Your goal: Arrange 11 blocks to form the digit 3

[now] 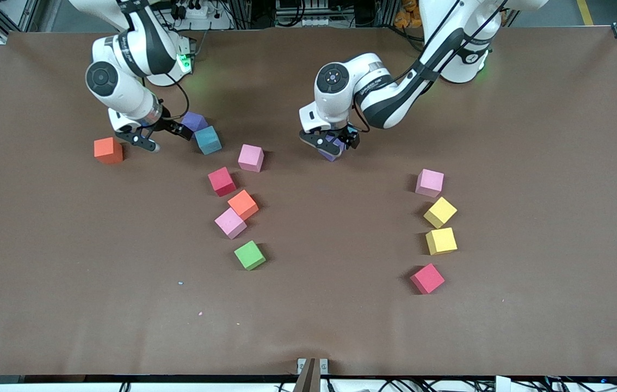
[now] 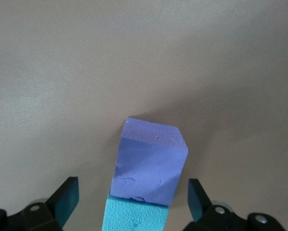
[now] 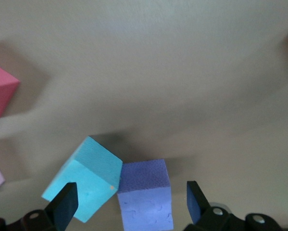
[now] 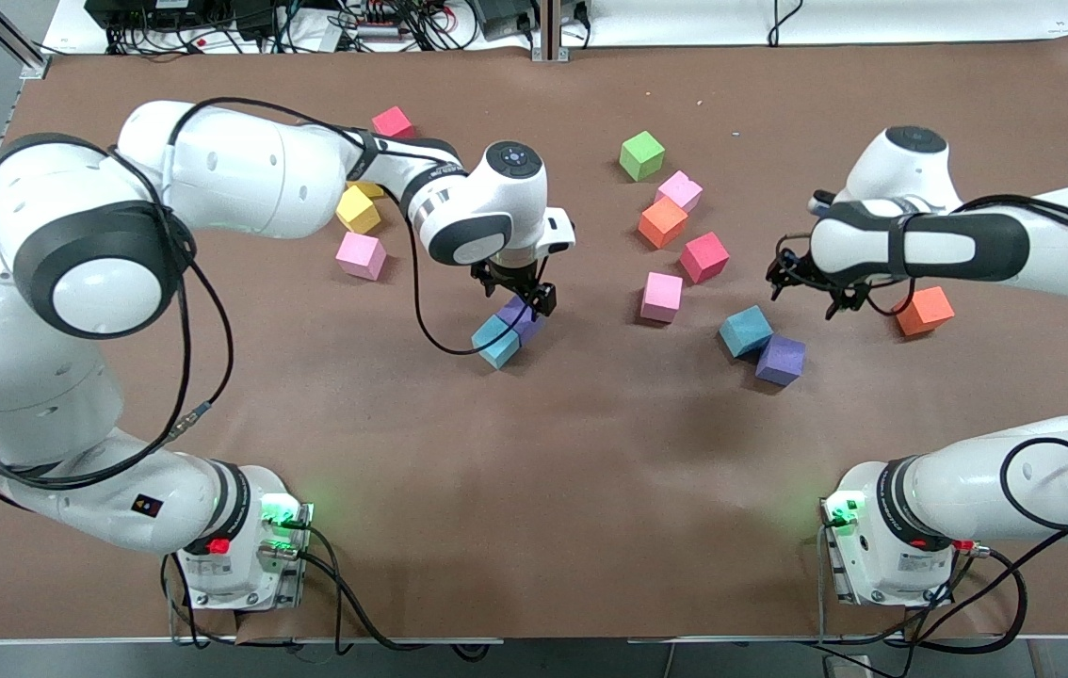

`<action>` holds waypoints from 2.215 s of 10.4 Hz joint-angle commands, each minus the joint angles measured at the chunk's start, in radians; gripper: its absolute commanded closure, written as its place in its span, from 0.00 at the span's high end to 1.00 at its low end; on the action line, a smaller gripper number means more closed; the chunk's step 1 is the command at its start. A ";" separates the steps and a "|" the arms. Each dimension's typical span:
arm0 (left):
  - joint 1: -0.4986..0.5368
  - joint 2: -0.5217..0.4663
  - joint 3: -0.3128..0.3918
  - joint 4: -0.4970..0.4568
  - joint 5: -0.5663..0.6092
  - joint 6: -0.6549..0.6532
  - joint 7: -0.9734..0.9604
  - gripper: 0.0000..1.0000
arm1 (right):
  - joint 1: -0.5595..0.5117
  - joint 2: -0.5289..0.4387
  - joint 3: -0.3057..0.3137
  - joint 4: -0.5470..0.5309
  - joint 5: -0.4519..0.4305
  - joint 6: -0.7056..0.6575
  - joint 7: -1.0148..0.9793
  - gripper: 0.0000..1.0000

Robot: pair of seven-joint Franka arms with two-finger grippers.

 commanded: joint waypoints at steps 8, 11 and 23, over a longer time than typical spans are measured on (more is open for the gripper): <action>-0.082 0.095 0.071 0.031 0.080 0.085 -0.057 0.77 | 0.136 0.072 -0.006 -0.114 0.048 0.150 0.014 1.00; -0.108 0.103 0.075 0.055 0.080 0.085 -0.158 0.12 | 0.145 0.070 -0.006 -0.127 0.048 0.138 -0.008 1.00; -0.197 0.150 0.008 0.109 0.082 0.075 -0.827 0.06 | 0.141 0.029 -0.011 -0.155 0.046 0.044 -0.157 1.00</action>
